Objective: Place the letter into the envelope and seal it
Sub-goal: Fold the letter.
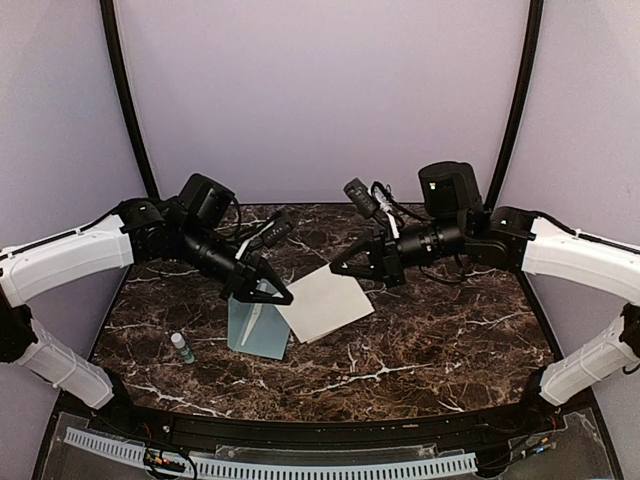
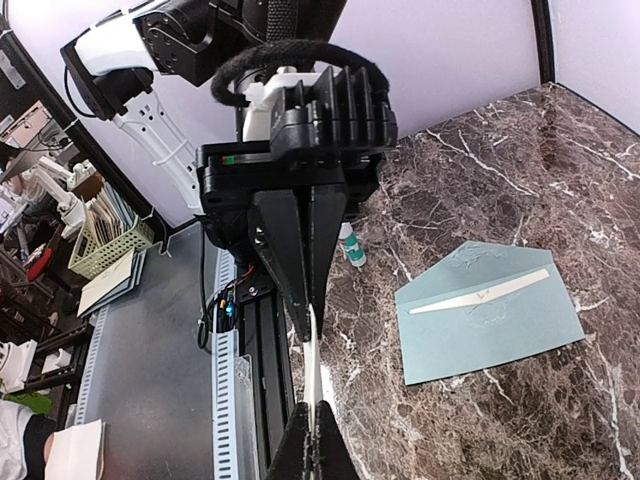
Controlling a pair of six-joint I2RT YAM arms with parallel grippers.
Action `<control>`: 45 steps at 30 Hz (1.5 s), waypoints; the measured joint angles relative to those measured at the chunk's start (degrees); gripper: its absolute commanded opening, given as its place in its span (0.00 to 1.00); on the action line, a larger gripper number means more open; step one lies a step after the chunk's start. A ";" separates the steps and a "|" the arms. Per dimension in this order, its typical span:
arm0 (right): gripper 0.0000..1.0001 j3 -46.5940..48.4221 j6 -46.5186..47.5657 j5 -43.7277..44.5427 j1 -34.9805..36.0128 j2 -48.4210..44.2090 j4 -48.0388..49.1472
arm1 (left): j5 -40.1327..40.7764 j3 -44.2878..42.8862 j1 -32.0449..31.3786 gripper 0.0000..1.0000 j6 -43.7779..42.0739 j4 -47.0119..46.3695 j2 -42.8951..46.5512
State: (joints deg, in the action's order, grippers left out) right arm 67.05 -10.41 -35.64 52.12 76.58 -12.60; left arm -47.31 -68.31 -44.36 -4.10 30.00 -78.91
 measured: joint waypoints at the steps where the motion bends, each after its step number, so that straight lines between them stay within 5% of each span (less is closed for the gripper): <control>1: 0.00 0.00 0.00 0.11 0.00 -0.02 0.00 | 0.00 0.15 0.00 0.00 -0.02 -0.09 0.22; 5: 0.00 -0.02 0.00 0.68 -0.04 -0.07 -0.31 | -0.11 0.46 0.09 0.33 0.09 -0.13 0.66; 11: 0.00 -0.42 0.02 1.33 -0.42 -0.76 -1.25 | 0.26 1.57 0.55 0.35 0.52 -0.22 1.29; 17: 0.00 -2.45 -1.09 2.16 -0.66 -2.73 0.28 | 0.07 6.21 1.40 0.74 4.57 -6.64 4.68; 23: 0.00 -8.02 -5.27 2.21 -0.72 -6.49 10.40 | 1.53 18.16 2.64 0.89 17.11 -27.56 12.28; 30: 0.00 -14.19 -10.47 4.81 -0.79 -10.29 24.96 | 3.04 24.41 2.82 0.94 32.59 -51.82 13.77; 37: 0.00 -17.09 -14.67 7.32 -0.81 -10.93 36.33 | 1.86 25.18 1.09 0.91 40.65 -65.75 10.84; 45: 0.00 -18.69 -17.05 10.62 -0.81 -11.32 42.12 | -0.50 24.98 -1.18 0.43 44.28 -71.97 6.16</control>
State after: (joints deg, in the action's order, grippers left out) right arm 48.36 -27.46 -25.02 51.31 65.25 29.52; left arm -47.81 -43.33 -45.54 40.18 -41.98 -72.75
